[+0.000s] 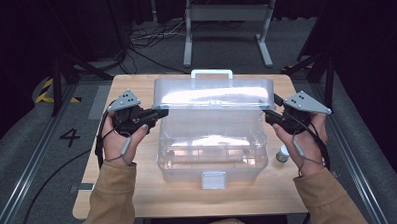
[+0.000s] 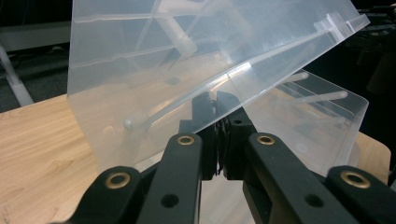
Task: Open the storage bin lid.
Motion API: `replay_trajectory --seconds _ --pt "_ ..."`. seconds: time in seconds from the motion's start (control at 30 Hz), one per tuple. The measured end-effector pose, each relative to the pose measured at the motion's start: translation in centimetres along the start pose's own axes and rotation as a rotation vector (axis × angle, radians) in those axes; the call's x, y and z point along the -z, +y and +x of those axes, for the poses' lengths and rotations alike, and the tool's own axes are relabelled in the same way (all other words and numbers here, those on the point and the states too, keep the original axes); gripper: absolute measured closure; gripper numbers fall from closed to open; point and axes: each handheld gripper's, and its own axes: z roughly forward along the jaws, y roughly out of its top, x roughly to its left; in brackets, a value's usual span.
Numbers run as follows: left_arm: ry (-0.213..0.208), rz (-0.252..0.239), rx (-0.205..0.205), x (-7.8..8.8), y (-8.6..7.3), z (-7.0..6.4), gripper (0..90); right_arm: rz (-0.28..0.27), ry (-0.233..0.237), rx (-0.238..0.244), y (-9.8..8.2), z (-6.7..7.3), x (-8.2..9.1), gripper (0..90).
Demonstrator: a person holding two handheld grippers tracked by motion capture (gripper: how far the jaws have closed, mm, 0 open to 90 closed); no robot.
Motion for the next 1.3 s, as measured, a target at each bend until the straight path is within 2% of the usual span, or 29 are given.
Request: replay_trajectory --seconds 0.27,0.4,0.47,0.57,0.63,0.7,0.83,1.0,1.1,1.23,1.3 --pt "-0.006 -0.011 0.002 -0.1 -0.1 -0.1 85.1 0.001 -0.035 -0.053 0.0 0.2 -1.0 55.9" --pt "-0.006 -0.011 0.002 -0.1 -0.2 -0.1 82.6 0.006 -0.050 -0.058 -0.1 0.2 -1.2 57.3" --pt "-0.008 -0.008 0.001 -0.2 -0.3 -0.1 80.6 0.012 -0.063 -0.055 -0.1 0.1 -1.4 61.7" --pt "-0.007 0.004 -0.002 -0.2 -0.4 -0.2 76.5 0.007 -0.073 -0.060 -0.2 0.1 -1.6 63.6" --pt "0.010 0.010 0.004 0.0 -0.6 -0.2 75.2 0.000 -0.083 -0.066 -0.2 0.1 -1.7 65.5" --pt "0.008 0.008 0.009 0.2 -0.6 -0.2 72.7 -0.003 -0.088 -0.068 -0.2 0.0 -1.8 66.2" --pt "0.012 0.003 0.016 0.6 -1.0 0.0 69.7 0.002 -0.096 -0.097 -0.1 -0.1 -2.1 69.3" --pt "0.017 0.043 -0.001 1.6 -1.6 -0.2 67.4 -0.025 -0.133 -0.106 -0.1 0.2 -2.2 73.1" --pt "0.024 0.044 -0.011 2.4 -1.9 -0.1 66.6 -0.030 -0.137 -0.126 -0.1 0.1 -2.3 73.9" --pt "0.004 0.024 0.008 3.5 -2.3 0.0 68.1 -0.043 -0.130 -0.154 -0.1 -0.1 -2.5 74.4" --pt "0.002 0.040 -0.002 3.9 -2.6 -0.2 68.2 -0.049 -0.127 -0.162 0.0 -0.3 -2.6 74.4"
